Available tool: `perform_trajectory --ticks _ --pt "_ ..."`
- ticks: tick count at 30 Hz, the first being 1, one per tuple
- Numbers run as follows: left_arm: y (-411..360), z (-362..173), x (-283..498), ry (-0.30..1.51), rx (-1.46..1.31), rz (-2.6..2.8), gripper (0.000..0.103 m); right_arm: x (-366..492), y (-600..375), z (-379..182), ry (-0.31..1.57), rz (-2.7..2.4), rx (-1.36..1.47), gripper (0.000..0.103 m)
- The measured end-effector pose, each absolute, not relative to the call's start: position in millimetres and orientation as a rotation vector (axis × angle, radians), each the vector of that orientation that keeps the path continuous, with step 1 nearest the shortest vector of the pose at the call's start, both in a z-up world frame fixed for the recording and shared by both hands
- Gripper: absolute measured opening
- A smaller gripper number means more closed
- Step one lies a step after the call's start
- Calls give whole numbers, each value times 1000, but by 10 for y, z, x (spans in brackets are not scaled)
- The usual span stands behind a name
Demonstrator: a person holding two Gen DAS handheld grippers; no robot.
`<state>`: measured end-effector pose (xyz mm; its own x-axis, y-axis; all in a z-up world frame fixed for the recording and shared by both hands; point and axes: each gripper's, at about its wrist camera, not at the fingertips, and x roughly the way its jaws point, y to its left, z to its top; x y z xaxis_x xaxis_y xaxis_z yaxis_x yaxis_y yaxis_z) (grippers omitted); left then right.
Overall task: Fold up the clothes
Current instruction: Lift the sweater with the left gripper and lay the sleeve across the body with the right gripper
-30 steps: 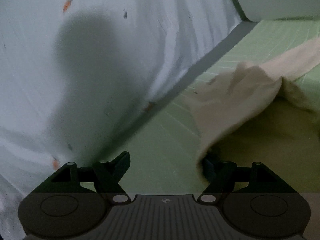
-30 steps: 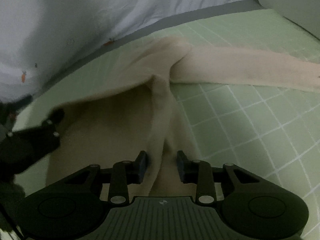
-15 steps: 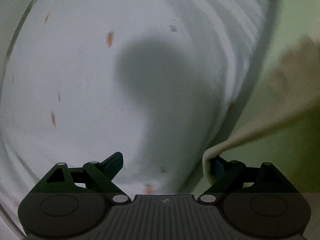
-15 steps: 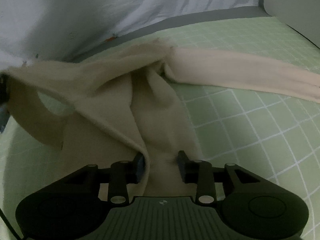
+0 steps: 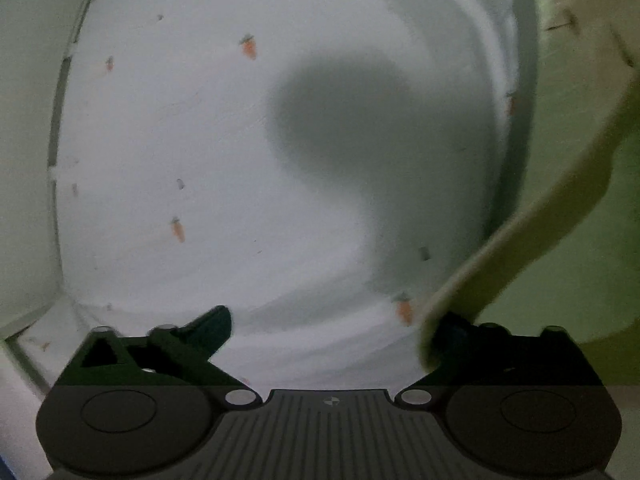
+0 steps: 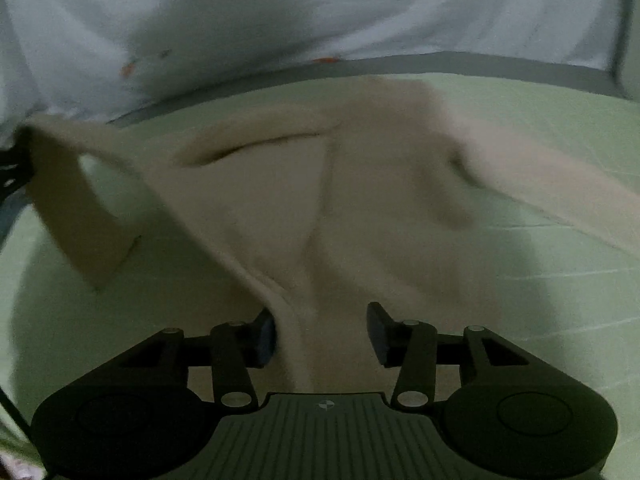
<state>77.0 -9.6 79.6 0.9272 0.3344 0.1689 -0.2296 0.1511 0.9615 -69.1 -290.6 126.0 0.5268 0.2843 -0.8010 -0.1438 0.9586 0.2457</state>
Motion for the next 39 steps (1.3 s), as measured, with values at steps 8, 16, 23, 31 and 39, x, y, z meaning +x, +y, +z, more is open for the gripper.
perform_trajectory --ticks 8,16,23,31,39 --pt "677 858 1163 331 1236 438 103 -698 -2280 1228 1026 471 83 59" --pt "1966 1281 1501 970 -270 183 100 -867 -2480 1292 1038 362 203 60" --pt "1938 1499 900 816 -360 217 101 -1149 -3313 1433 977 44 257 66" --pt "276 1149 184 1065 -271 -284 103 -1173 -3808 1077 1069 -42 103 66" --pt "-986 736 -114 1161 -231 -230 23 -1030 -3848 878 1115 136 15 10"
